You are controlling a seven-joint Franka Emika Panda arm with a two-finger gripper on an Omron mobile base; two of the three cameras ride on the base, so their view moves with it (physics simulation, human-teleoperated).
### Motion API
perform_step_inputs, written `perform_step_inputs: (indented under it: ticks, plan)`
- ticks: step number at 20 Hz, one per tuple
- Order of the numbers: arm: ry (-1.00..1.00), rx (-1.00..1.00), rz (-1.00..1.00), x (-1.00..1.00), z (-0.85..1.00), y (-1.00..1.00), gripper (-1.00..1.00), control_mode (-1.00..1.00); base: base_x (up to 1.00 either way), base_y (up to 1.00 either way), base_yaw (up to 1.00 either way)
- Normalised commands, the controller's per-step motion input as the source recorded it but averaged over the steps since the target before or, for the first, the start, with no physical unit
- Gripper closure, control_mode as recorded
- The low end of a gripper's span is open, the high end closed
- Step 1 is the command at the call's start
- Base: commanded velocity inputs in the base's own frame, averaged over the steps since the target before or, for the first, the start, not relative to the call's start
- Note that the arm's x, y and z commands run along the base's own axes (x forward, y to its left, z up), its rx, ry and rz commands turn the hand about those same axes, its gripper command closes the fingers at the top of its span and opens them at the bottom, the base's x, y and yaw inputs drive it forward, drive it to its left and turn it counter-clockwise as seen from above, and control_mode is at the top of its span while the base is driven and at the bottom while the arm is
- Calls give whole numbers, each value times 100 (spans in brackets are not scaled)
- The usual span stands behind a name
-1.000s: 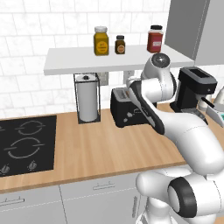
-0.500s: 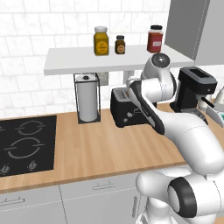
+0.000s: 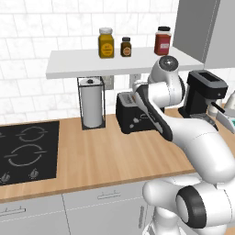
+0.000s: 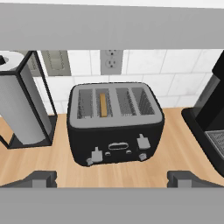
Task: Start the toaster. Once the lever pops up, take the bread to the plate on the dining counter.
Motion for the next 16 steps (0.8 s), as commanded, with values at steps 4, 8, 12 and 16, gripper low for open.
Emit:
perform_step_inputs:
  ticks: [4, 8, 12, 16]
  plan:
    - [0, 0, 0, 0, 0, 0, -100, -100, 0, 0, 0]
    - [0, 0, 0, 0, 0, 0, -100, -100, 0, 0, 0]
    - [0, 0, 0, 0, 0, 0, -100, -100, 0, 0, 0]
    - [0, 0, 0, 0, 0, 0, -100, -100, 0, 0, 0]
